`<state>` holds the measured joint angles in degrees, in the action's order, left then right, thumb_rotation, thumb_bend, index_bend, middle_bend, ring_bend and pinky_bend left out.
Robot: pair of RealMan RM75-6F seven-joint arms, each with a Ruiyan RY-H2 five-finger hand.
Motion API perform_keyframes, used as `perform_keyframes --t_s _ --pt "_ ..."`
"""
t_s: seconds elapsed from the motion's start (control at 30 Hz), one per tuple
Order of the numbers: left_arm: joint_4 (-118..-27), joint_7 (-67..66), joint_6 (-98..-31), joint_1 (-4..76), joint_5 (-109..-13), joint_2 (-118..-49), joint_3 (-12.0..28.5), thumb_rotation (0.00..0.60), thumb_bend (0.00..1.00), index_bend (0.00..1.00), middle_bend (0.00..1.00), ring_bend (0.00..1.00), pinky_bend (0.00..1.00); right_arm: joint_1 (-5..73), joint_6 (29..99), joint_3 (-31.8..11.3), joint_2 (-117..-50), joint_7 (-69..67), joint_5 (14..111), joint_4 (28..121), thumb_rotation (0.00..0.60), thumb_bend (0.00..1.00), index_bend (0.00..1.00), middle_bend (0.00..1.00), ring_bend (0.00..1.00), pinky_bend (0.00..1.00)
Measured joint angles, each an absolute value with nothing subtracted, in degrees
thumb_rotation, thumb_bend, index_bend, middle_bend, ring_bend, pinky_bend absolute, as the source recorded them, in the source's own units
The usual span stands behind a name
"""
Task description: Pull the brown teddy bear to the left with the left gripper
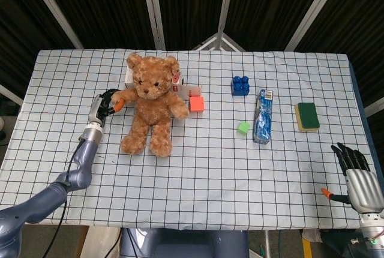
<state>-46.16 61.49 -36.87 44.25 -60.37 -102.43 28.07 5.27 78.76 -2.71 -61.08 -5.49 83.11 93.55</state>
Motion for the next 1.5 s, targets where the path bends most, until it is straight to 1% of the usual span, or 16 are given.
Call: perform_keyframes --t_s 0.2,0.37,0.57,0.8,1.13,1.3,1.5 --pt "-50.53 56.83 -39.05 44.01 -57.72 -100.95 29.88 0.600 0.59 0.52 0.41 0.00 0.00 5.38 78.54 -2.66 -61.14 -5.22 83.06 93.67 0.600 0.11 0.02 0.00 0.00 0.00" --pt "-55.05 53.11 -40.62 43.28 -54.74 -99.44 31.44 0.600 0.57 0.52 0.41 0.00 0.00 5.35 78.54 -2.59 -61.13 -5.01 83.05 93.85 0.600 0.11 0.02 0.00 0.00 0.00" --pt "-57.16 50.98 -40.90 42.68 -52.69 -98.54 32.49 0.600 0.56 0.52 0.40 0.00 0.00 5.43 78.32 -2.67 -61.16 -4.89 82.70 93.86 0.600 0.11 0.02 0.00 0.00 0.00" --pt "-55.26 49.68 -38.46 42.23 -52.00 -98.60 31.48 0.600 0.57 0.51 0.40 0.00 0.00 5.44 78.20 -2.65 -61.08 -4.80 82.57 93.99 0.600 0.11 0.02 0.00 0.00 0.00" --pt "-48.12 47.42 -34.07 41.52 -50.82 -100.30 28.93 0.600 0.59 0.51 0.40 0.00 0.00 5.36 78.27 -2.54 -60.98 -4.71 82.66 94.27 0.600 0.11 0.02 0.00 0.00 0.00" --pt "-44.88 45.35 -32.23 41.93 -48.57 -101.90 29.32 0.600 0.59 0.51 0.40 0.00 0.00 5.40 78.17 -2.52 -60.94 -4.62 82.63 94.40 0.600 0.11 0.02 0.00 0.00 0.00" --pt "-47.08 45.53 -33.17 42.31 -48.95 -102.00 30.92 0.600 0.59 0.51 0.39 0.00 0.00 5.47 77.95 -2.56 -60.98 -4.37 82.36 94.46 0.600 0.11 0.02 0.00 0.00 0.00"
